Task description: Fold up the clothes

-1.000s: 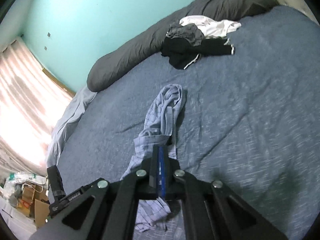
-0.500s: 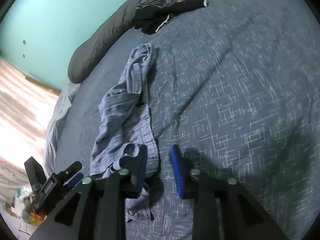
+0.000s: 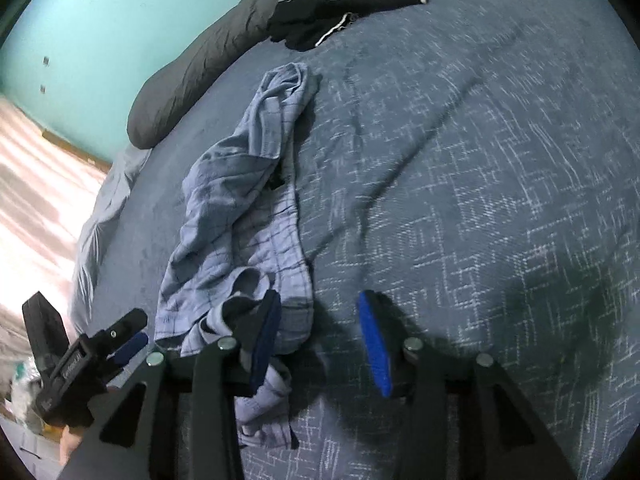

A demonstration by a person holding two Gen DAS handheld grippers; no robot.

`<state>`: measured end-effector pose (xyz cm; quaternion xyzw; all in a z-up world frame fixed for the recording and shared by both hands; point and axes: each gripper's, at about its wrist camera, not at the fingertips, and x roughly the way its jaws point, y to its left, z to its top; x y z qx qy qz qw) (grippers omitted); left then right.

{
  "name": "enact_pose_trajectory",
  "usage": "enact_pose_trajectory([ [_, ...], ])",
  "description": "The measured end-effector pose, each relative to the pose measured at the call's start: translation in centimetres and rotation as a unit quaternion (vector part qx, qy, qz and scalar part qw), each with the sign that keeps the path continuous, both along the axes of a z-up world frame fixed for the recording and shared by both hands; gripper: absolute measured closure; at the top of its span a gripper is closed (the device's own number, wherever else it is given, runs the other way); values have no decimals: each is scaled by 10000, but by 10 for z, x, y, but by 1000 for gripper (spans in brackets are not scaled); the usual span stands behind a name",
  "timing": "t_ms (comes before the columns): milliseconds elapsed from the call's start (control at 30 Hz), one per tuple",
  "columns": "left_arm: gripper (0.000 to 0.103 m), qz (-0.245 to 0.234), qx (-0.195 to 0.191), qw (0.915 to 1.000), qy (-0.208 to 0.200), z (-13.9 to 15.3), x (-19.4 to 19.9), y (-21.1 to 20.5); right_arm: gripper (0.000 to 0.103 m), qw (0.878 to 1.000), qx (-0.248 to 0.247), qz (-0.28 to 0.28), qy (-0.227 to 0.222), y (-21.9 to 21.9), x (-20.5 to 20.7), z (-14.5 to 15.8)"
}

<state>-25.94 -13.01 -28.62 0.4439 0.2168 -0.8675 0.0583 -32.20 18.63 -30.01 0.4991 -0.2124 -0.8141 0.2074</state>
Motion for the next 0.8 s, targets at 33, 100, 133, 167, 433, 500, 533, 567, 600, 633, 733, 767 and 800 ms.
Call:
enact_pose_trajectory([
  [33, 0, -4, -4, 10000, -1, 0, 0, 0, 61, 10000, 60, 48, 14, -3, 1, 0],
  [100, 0, -3, -6, 10000, -1, 0, 1, 1, 65, 9998, 155, 87, 49, -6, 2, 0],
  [133, 0, -1, -9, 10000, -1, 0, 1, 1, 70, 9998, 165, 104, 57, -6, 2, 0],
  [167, 0, -1, -14, 10000, -3, 0, 1, 2, 76, 9998, 130, 135, 43, -7, 2, 0],
  [433, 0, 7, -11, 10000, -9, 0, 1, 0, 97, 9993, 97, 313, 176, -16, 6, 5],
  [500, 0, 9, -10, 10000, -20, -1, 1, 0, 98, 9993, 46, 295, 245, -15, 7, 8],
  [533, 0, 9, -8, 10000, -19, -1, 1, 0, 99, 9993, 17, 288, 257, -14, 7, 8],
  [567, 0, 5, -10, 10000, -15, -1, 1, 0, 100, 9993, -9, 286, 251, -13, 7, 8],
  [600, 0, 1, -17, 10000, -16, -1, 1, 1, 100, 9993, -35, 283, 244, -11, 7, 7],
  [633, 0, -2, -20, 10000, -16, -1, 1, 1, 100, 9994, -63, 260, 222, -10, 7, 6],
  [733, 0, 2, -12, 10000, -26, -2, 1, 1, 98, 9998, -153, 18, 83, 0, 7, 3],
  [767, 0, 1, -18, 10000, -30, -2, 1, 1, 98, 9998, -190, -34, 19, 2, 7, 2],
  [800, 0, -3, -22, 10000, -31, -2, 0, 1, 96, 9997, -228, -71, -59, 4, 6, 0],
])
